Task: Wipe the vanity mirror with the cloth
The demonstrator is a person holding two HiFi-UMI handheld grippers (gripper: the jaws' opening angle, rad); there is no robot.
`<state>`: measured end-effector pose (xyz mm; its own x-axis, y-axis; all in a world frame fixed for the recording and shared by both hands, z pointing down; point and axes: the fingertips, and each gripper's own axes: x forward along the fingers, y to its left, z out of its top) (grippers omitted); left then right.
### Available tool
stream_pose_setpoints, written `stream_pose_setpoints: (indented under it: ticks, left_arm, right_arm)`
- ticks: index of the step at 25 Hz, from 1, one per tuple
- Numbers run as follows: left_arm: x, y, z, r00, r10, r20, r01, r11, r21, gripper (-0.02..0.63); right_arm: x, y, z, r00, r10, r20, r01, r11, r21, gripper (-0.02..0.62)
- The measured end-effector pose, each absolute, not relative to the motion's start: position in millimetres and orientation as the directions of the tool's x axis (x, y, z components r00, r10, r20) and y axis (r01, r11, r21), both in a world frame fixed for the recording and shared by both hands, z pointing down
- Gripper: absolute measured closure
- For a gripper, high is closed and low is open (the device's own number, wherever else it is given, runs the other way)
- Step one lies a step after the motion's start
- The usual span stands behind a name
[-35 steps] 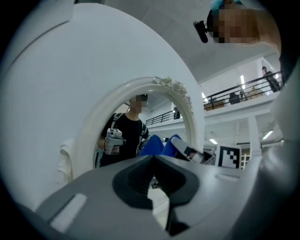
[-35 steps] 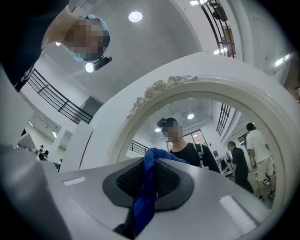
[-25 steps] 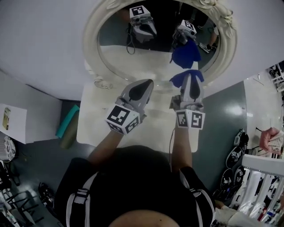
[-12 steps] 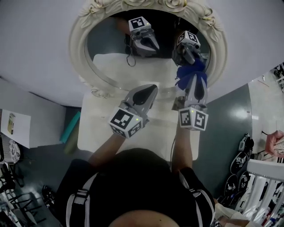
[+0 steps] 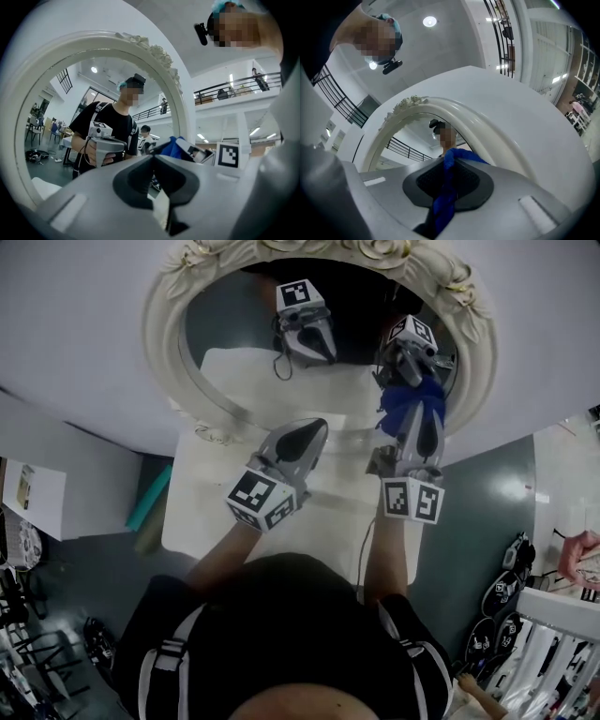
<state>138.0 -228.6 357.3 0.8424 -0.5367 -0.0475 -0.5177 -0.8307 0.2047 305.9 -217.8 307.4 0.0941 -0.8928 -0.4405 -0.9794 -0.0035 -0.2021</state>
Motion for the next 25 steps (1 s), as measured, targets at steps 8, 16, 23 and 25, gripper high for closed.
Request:
stream_pose_setpoints:
  ticks: [8, 16, 23, 25]
  left_arm:
    - [136, -213, 348, 0.849, -0.524, -0.057, -0.504, -0.839, 0.204, 0.600]
    - [137, -201, 350, 0.842, -0.534, -0.072, -0.511, -0.834, 0.209, 0.600]
    - [129, -195, 350, 0.829, -0.552, -0.092, -0.522, -0.821, 0.230, 0.600]
    - [127, -194, 350, 0.826, -0.555, -0.100, -0.522, -0.820, 0.236, 0.600]
  right_arm:
    - [304, -203, 292, 0.062, -0.881, -0.469, -0.977, 0.042, -0.208, 0.558]
    - [313, -194, 287, 0.056, -0.880, -0.471, -0.980, 0.043, -0.195, 0.558]
    - [312, -192, 275, 0.040, -0.885, -0.464, -0.984, 0.045, -0.170, 0.558]
    - [310, -192, 271, 0.037, -0.886, -0.462, -0.986, 0.043, -0.162, 0.558]
